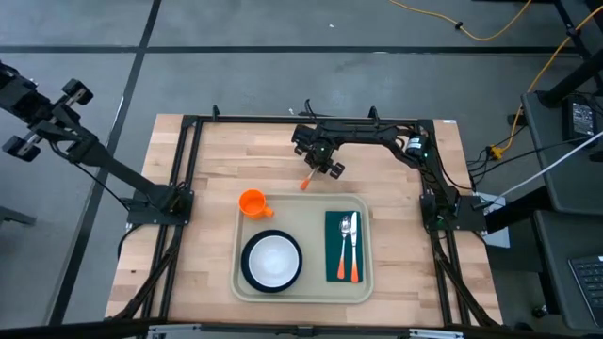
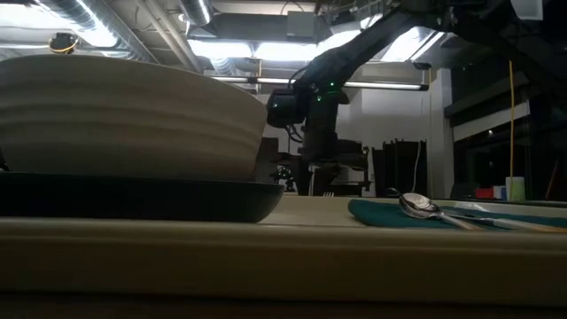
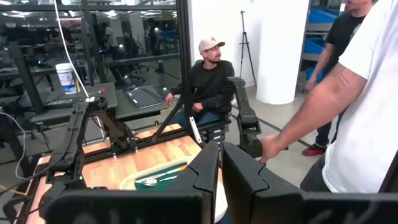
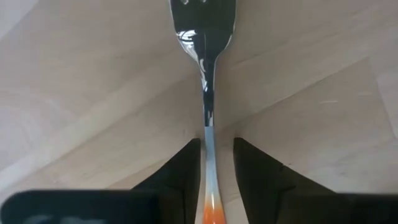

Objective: Set up tray
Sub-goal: Put the orange fork to the left of the orange spoon on the green napkin

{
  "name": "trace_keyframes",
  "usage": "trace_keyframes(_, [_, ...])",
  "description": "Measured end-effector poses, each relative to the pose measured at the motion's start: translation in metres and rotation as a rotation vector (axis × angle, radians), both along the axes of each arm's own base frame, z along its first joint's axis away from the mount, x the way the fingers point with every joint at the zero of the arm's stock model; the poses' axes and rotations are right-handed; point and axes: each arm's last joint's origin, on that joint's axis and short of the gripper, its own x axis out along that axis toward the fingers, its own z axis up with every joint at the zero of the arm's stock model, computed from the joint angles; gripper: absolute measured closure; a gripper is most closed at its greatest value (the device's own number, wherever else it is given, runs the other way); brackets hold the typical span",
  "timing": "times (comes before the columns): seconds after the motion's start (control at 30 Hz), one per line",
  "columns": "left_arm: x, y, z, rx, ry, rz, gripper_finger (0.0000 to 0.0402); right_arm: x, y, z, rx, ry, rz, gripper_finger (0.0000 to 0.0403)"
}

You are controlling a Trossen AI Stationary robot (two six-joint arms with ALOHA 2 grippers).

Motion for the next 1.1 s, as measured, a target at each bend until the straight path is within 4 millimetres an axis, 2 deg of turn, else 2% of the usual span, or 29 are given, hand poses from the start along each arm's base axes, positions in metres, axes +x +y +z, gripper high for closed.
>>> trace_keyframes(0.37, [0.000, 0.000, 0.000, 0.003, -0.001, 0.000, 0.0386, 0.000, 0.001, -0.003, -0.013, 0.017, 0.003, 0.0305])
trace_keyframes(0.5, [0.000, 0.000, 0.000, 0.003, -0.001, 0.001, 0.0384, -0.001, 0.001, -0.004, -0.011, 0.023, 0.007, 0.0332])
trace_keyframes(0.63, [0.000, 0.000, 0.000, 0.002, -0.001, 0.000, 0.0387, -0.001, 0.001, -0.004, -0.013, 0.026, 0.031, 0.0383])
trace_keyframes(0.8, [0.000, 0.000, 0.000, 0.002, -0.001, 0.001, 0.0387, -0.001, 0.001, -0.004, -0.015, 0.022, 0.043, 0.0383])
trace_keyframes(1.1, [0.000, 0.000, 0.000, 0.002, -0.001, 0.001, 0.0386, 0.005, -0.004, 0.018, -0.148, 0.092, 0.193, 0.0394])
